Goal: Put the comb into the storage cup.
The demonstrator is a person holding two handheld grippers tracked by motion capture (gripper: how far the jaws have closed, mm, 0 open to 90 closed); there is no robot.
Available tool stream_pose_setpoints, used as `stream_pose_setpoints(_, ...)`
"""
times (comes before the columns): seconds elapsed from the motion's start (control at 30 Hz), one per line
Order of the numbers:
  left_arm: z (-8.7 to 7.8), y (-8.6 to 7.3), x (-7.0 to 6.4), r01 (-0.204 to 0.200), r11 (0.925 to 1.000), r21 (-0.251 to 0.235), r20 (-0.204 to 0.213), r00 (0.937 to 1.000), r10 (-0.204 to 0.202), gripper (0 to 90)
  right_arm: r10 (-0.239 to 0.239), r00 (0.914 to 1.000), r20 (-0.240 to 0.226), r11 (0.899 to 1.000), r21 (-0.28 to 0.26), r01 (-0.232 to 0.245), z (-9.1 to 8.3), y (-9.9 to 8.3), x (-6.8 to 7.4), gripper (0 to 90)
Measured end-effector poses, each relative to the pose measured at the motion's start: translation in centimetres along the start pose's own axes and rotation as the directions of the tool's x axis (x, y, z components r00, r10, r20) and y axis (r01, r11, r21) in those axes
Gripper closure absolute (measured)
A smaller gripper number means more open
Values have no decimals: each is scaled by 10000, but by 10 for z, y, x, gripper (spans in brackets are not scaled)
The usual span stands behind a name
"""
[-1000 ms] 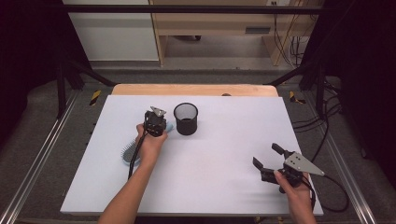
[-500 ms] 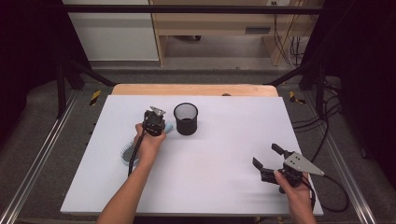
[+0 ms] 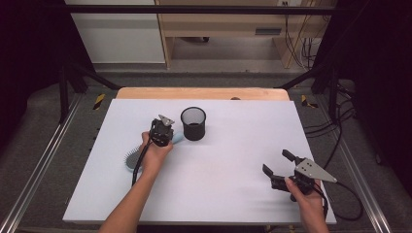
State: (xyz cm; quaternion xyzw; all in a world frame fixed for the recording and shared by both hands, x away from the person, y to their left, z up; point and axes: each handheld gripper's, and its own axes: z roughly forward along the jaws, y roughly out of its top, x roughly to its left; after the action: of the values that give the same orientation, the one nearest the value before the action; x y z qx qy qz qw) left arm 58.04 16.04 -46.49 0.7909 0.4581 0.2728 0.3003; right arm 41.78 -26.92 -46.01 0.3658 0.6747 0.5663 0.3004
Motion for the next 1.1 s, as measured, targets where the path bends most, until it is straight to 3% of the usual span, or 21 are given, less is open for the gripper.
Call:
stream_pose_setpoints(0.57,-9,-7,-13,-685,9975,151,631,9957,675,900,-4,10000,-43,10000,39,4,1,0,0,83)
stream_pose_setpoints(1.1,-22,-15,-29,-465,9987,193,1108,9929,441,900,57,9999,-106,9999,-91,-58,-1,3,0,85)
